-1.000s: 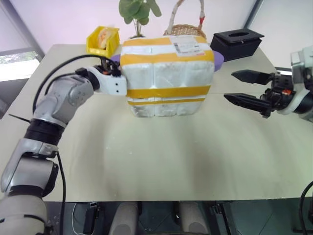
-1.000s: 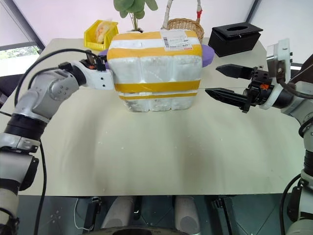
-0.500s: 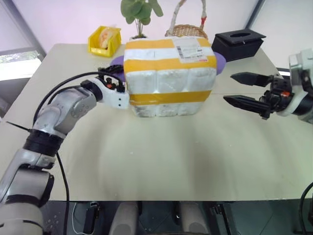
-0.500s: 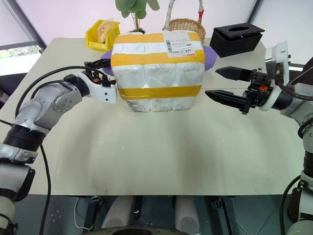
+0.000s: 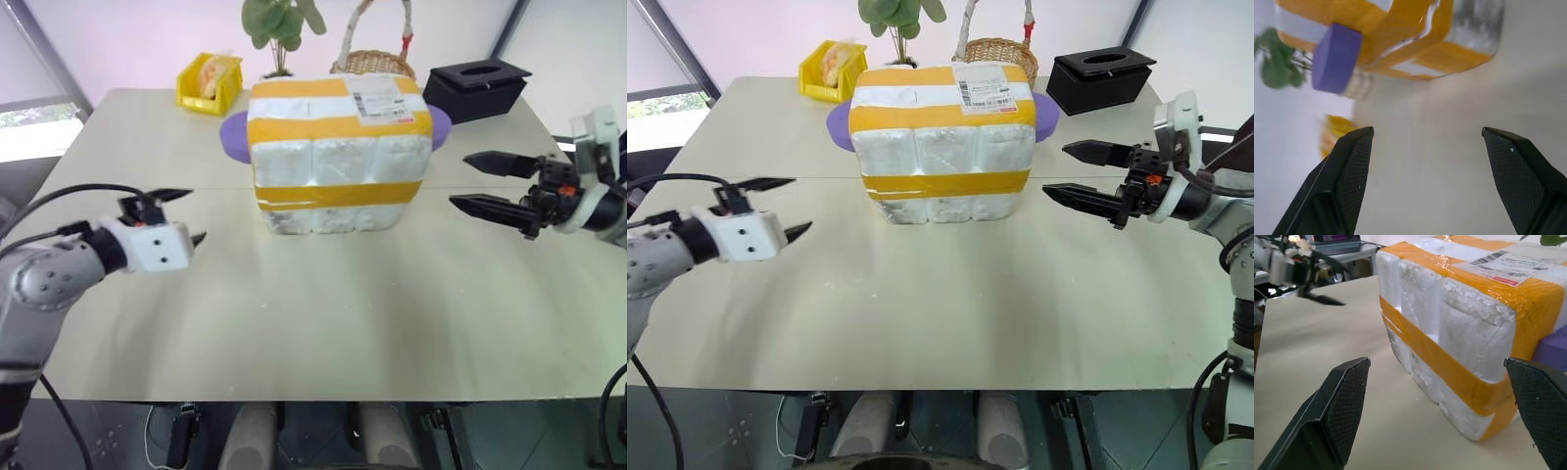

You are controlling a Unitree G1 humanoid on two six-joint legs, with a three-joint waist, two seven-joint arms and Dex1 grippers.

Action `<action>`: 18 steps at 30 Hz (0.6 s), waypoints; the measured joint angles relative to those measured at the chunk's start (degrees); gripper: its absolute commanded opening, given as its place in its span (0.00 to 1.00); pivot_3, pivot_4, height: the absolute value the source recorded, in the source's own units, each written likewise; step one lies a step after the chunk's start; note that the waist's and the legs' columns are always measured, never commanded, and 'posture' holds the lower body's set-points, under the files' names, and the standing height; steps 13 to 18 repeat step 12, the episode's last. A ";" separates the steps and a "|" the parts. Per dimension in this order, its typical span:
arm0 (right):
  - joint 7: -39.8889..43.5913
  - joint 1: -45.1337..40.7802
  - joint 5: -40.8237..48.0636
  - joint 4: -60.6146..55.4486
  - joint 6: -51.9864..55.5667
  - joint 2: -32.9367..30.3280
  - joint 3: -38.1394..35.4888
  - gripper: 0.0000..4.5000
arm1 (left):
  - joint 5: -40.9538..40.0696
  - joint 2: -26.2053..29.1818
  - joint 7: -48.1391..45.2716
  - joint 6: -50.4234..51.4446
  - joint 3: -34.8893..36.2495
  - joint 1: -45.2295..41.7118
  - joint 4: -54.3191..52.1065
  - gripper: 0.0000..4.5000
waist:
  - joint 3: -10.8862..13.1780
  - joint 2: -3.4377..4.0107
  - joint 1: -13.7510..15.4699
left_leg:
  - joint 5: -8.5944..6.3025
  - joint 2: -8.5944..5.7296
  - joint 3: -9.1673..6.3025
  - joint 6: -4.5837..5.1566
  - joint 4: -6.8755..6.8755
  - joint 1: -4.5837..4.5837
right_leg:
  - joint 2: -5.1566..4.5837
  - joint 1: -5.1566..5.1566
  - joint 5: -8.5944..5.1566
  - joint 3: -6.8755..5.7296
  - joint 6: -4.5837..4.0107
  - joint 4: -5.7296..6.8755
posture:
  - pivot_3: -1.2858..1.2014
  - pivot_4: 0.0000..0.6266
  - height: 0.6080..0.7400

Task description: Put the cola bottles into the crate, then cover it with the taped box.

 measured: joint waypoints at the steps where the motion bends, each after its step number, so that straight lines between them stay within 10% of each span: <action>1: 0.43 -0.41 -0.40 0.75 -0.32 -0.02 0.23 1.00 | -6.71 0.11 -1.09 6.25 3.43 -0.07 -1.05 0.82 | 0.00 0.00 -0.07 | 0.00 0.00 -0.01 0.00 0.01 0.01 | 0.00 0.00 0.00 -0.01 0.00 -0.01 | 0.52 0.24 1.00; 8: 5.47 -3.33 -3.09 7.63 -2.41 -2.48 1.65 1.00 | -41.98 8.73 -8.93 39.97 23.23 -2.93 4.37 0.82 | 0.01 0.02 -0.76 | 0.00 0.00 0.02 0.00 -0.04 0.08 | 0.02 -0.01 -0.03 -0.01 0.01 0.03 | 0.52 0.24 1.00; 18: 7.98 -3.81 -5.02 10.90 -3.80 -3.10 1.99 1.00 | -44.43 12.75 -13.34 43.06 25.59 -3.00 8.88 0.82 | 0.01 0.02 -1.07 | 0.00 0.00 0.03 0.00 -0.07 0.11 | 0.02 -0.02 -0.05 -0.01 -0.03 0.03 | 0.52 0.24 1.00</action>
